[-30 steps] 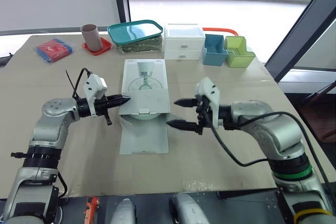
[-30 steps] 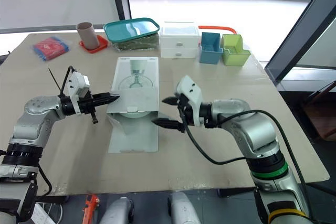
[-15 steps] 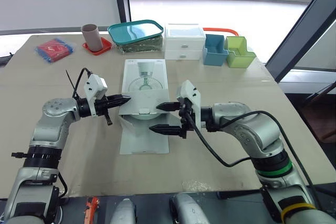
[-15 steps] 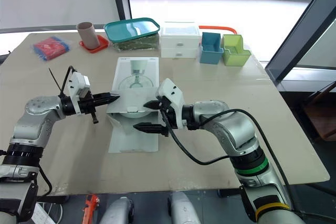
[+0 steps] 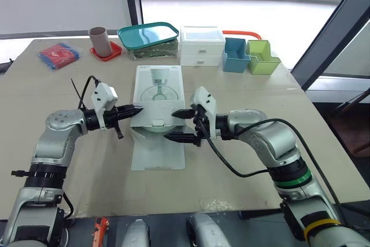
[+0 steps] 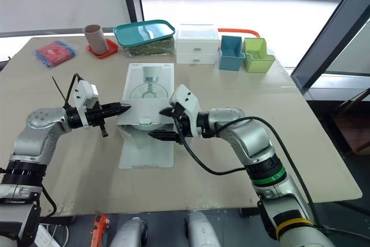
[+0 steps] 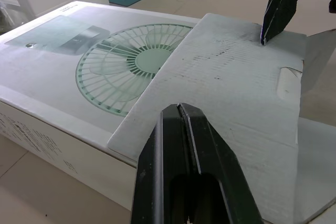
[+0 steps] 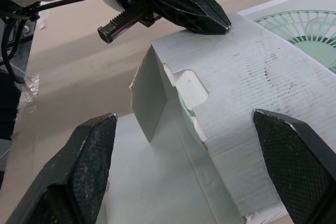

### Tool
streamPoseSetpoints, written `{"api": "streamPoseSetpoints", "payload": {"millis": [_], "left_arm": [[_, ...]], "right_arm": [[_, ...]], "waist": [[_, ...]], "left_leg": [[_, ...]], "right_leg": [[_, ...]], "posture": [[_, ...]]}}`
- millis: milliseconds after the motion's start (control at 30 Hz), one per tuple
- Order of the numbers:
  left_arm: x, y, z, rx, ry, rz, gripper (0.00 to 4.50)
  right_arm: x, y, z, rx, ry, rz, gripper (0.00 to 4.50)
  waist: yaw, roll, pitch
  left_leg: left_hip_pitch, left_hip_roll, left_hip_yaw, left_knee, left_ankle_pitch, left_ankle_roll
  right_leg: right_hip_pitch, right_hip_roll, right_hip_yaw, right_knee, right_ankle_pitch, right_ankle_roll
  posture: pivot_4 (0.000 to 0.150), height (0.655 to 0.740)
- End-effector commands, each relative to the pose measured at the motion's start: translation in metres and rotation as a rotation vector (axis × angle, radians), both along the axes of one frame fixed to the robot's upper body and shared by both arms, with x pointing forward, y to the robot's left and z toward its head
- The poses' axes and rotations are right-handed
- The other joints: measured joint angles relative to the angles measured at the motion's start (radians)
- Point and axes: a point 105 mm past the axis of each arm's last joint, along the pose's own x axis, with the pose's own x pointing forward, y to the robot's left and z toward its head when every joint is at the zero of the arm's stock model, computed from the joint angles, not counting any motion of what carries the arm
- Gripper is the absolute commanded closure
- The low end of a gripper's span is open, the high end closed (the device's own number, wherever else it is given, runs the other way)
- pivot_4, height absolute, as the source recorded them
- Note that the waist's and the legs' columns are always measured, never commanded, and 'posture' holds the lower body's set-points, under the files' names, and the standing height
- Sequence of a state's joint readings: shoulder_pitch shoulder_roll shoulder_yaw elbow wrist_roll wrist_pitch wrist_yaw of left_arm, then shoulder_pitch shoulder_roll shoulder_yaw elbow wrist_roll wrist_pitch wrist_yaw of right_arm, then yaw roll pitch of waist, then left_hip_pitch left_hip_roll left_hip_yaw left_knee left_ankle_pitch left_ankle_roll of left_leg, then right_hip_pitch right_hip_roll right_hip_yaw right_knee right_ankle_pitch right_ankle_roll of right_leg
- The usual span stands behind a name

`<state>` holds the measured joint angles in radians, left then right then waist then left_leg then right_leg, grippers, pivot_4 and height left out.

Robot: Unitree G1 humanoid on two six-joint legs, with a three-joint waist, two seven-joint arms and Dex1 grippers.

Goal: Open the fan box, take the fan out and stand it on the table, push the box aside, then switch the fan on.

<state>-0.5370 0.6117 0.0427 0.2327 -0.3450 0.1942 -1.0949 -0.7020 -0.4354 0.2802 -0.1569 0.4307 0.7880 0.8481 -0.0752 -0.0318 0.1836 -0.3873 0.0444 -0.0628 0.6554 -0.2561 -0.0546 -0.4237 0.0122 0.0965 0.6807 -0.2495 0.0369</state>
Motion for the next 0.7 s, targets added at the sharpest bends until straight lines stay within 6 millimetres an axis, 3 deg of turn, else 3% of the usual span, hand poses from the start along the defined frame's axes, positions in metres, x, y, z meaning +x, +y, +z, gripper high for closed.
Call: {"api": "streamPoseSetpoints", "payload": {"millis": [33,333,567,700], "left_arm": [[-0.001,0.004,-0.004,0.025,0.019,0.018,4.50],[0.001,0.011,0.047,-0.043,-0.106,0.047,4.50],[-0.036,0.004,0.083,-0.086,-0.128,-0.070,4.50],[-0.060,0.000,0.076,-0.025,-0.077,-0.126,4.50]], "right_arm": [[-0.004,0.002,0.003,-0.014,-0.036,0.029,0.30],[-0.005,0.001,-0.006,-0.073,-0.063,0.036,0.30],[-0.005,0.003,-0.005,-0.068,-0.065,0.041,0.30],[-0.002,0.005,-0.008,-0.077,-0.064,0.032,0.30]], "waist": [[0.000,0.000,0.000],[-0.001,0.000,0.000],[-0.001,0.000,0.000],[-0.004,0.000,0.000]], "left_leg": [[0.000,0.000,0.000,0.000,0.000,0.000],[-0.001,0.000,0.000,0.000,0.000,0.000],[-0.002,0.000,-0.001,0.000,0.000,0.000],[-0.002,0.000,0.000,-0.001,0.000,0.000]], "right_leg": [[0.000,0.000,0.000,0.000,0.000,0.000],[-0.001,0.000,0.000,0.000,0.000,0.000],[-0.002,0.000,-0.001,0.000,0.000,0.001],[-0.002,0.000,0.000,0.000,0.000,0.001]], "posture": [[0.150,0.7400],[0.150,0.7400],[0.150,0.7400],[0.150,0.7400]]}}
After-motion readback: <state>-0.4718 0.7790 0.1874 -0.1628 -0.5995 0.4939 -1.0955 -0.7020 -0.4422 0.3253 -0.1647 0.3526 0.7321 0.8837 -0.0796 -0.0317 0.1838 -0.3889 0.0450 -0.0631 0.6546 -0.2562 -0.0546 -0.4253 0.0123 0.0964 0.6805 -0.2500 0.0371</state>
